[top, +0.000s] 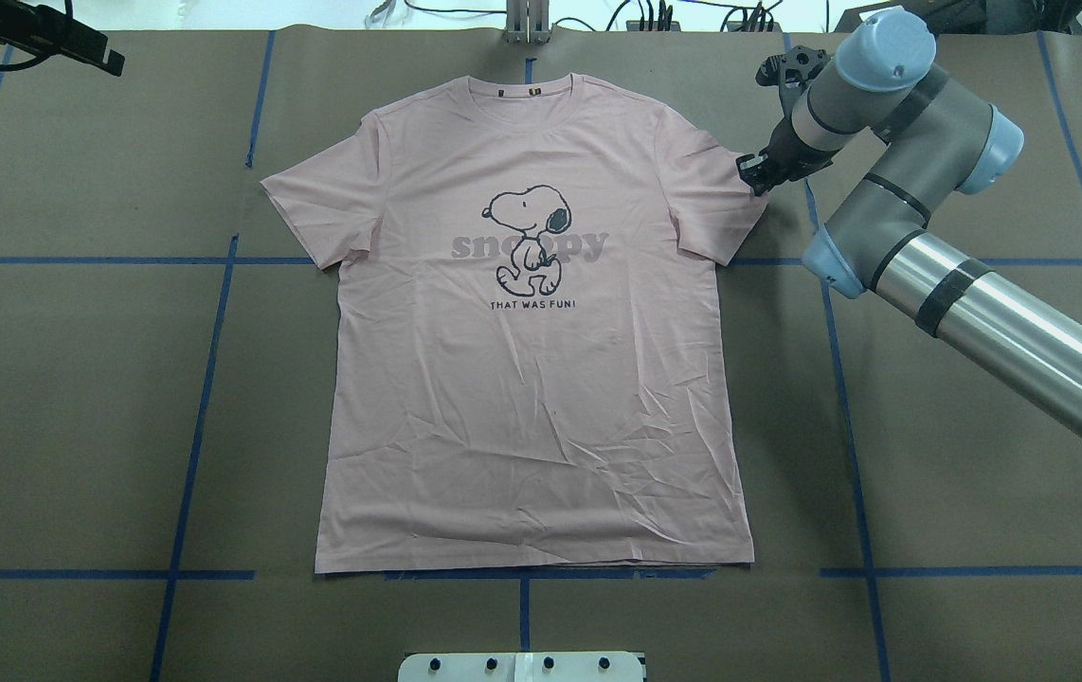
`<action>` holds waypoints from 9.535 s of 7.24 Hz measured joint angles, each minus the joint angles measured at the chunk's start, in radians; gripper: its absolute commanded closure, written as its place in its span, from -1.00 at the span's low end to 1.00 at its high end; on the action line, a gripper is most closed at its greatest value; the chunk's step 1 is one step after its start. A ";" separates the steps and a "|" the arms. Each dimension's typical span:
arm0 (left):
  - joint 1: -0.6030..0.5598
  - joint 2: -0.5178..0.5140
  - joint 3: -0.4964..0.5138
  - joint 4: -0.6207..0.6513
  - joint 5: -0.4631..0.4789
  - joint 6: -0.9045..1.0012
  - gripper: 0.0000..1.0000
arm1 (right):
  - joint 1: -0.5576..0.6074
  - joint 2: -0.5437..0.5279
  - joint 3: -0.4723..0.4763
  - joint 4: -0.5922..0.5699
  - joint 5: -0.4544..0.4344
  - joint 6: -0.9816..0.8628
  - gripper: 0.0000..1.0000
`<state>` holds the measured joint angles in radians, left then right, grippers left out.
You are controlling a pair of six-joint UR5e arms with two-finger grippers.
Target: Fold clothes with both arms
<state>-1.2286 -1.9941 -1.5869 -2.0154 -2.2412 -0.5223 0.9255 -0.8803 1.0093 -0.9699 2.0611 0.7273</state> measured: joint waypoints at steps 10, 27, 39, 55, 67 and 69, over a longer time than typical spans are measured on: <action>0.000 0.005 -0.002 0.000 0.000 0.003 -1.00 | -0.133 0.234 -0.046 0.003 -0.135 0.093 0.45; 0.400 -0.167 0.493 -0.398 0.565 -0.504 0.12 | -0.116 -0.050 0.676 -0.601 -0.057 0.362 -1.00; 0.445 -0.395 0.399 -0.138 0.487 -0.703 1.00 | -0.113 -0.080 0.672 -0.555 -0.058 0.360 -1.00; 0.522 0.125 -0.395 0.107 0.363 -0.538 -1.00 | -0.601 -0.522 1.131 -0.470 -0.441 0.840 -1.00; 0.524 0.083 -0.350 0.105 0.356 -0.522 -1.00 | -0.737 -0.558 1.042 -0.470 -0.515 0.884 -0.70; 0.523 0.082 -0.351 0.106 0.356 -0.522 -1.00 | -0.736 -0.558 1.041 -0.470 -0.500 0.886 -0.52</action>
<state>-0.7053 -1.9125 -1.9383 -1.9099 -1.8853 -1.0446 0.1896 -1.4384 2.0499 -1.4404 1.5607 1.6130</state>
